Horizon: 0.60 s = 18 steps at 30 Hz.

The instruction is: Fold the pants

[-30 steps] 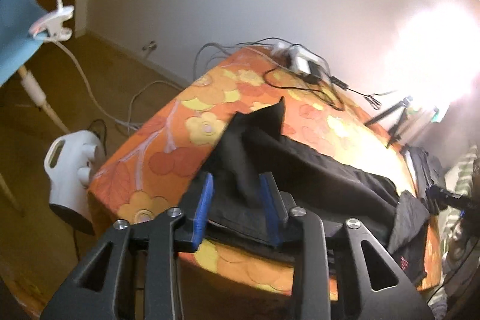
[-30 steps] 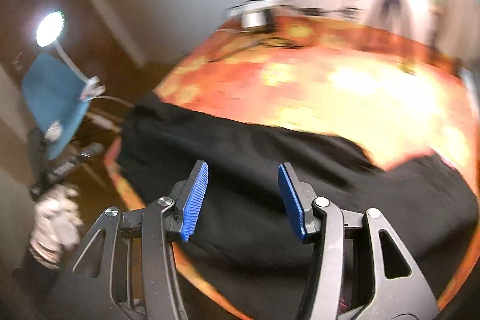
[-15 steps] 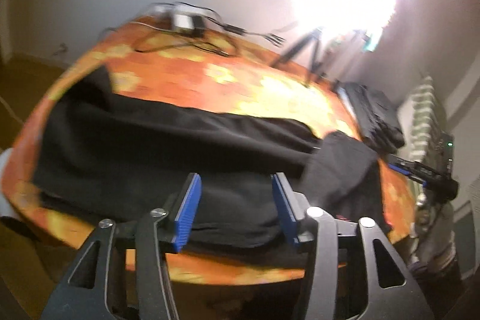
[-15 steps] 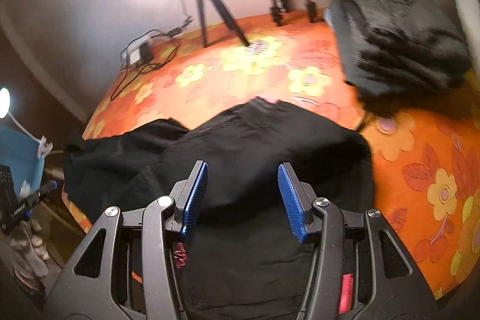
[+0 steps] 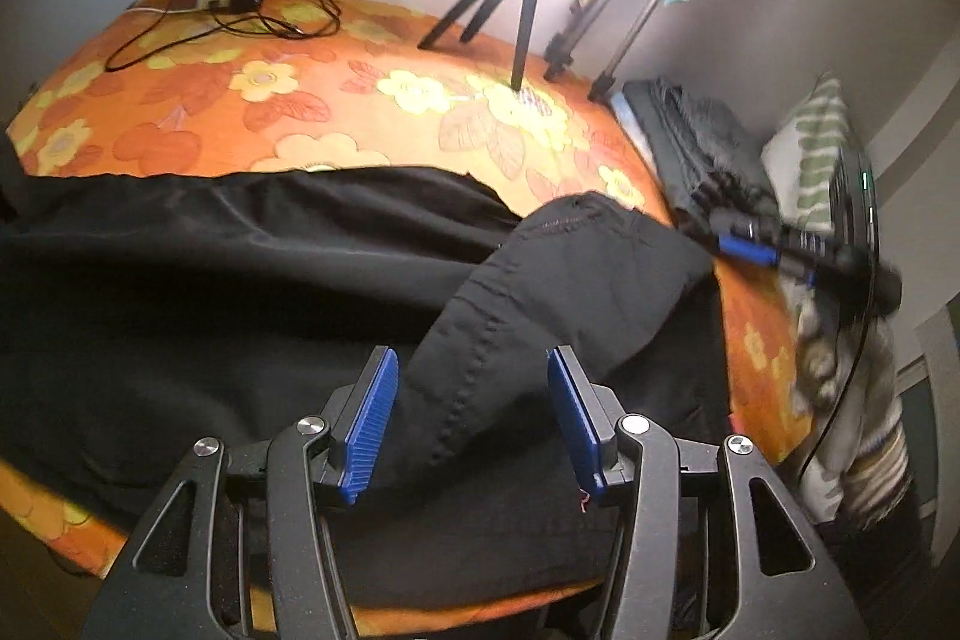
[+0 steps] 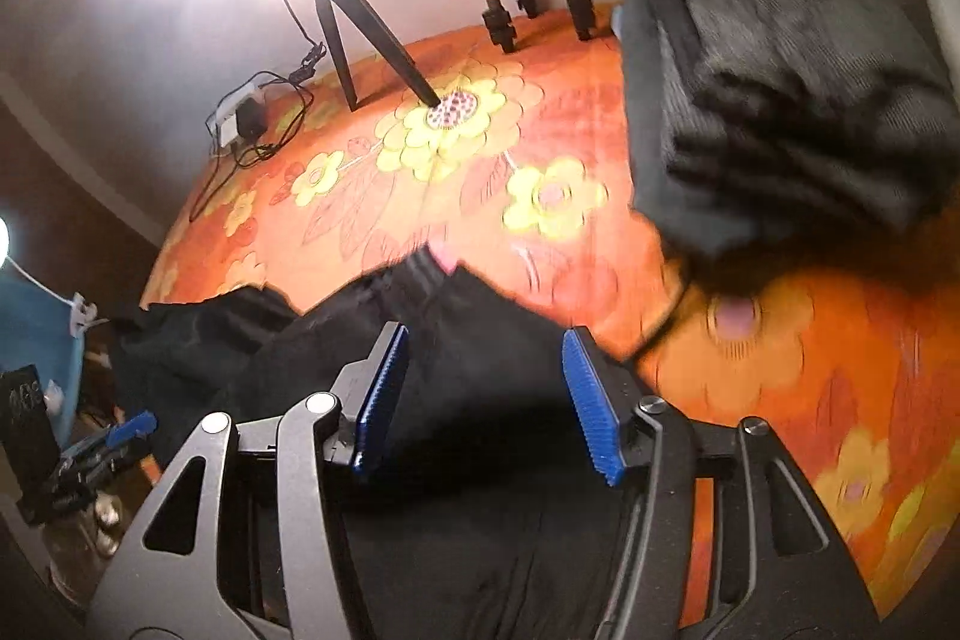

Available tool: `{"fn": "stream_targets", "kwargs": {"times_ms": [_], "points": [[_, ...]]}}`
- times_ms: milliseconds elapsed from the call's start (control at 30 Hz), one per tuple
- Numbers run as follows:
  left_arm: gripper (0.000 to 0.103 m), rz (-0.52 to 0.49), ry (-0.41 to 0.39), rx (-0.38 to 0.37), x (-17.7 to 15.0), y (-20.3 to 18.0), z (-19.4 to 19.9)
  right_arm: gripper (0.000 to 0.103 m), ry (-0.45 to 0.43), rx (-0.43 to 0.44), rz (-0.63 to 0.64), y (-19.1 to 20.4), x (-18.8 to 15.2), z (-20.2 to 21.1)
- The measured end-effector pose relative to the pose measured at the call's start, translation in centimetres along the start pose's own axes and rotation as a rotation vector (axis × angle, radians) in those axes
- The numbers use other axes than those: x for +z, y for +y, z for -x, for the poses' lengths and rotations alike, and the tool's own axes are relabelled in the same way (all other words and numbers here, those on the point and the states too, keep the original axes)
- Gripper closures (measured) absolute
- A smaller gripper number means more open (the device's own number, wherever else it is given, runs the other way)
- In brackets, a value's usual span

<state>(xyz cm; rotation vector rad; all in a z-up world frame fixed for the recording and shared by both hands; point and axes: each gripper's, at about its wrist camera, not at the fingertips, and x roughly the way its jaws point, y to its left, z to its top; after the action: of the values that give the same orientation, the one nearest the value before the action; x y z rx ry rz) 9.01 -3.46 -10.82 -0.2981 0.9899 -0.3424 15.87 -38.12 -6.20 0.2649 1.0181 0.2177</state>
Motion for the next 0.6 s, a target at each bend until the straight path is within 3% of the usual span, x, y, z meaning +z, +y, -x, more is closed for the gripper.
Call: {"fn": "stream_targets", "kwargs": {"times_ms": [200,367,600], "points": [[0.052,0.02,0.041,0.018,-0.4,0.4,-2.3,0.045,0.075,0.059,0.036,-0.2,3.4,-4.2],[0.052,0.002,0.069,0.039,-0.3,0.2,-3.6,0.045,0.161,0.075,0.078,0.4,3.3,-7.8],[0.052,0.031,0.08,0.01,-0.3,1.0,-3.8,0.045,0.195,0.08,0.115,1.7,2.5,-9.6]]}}
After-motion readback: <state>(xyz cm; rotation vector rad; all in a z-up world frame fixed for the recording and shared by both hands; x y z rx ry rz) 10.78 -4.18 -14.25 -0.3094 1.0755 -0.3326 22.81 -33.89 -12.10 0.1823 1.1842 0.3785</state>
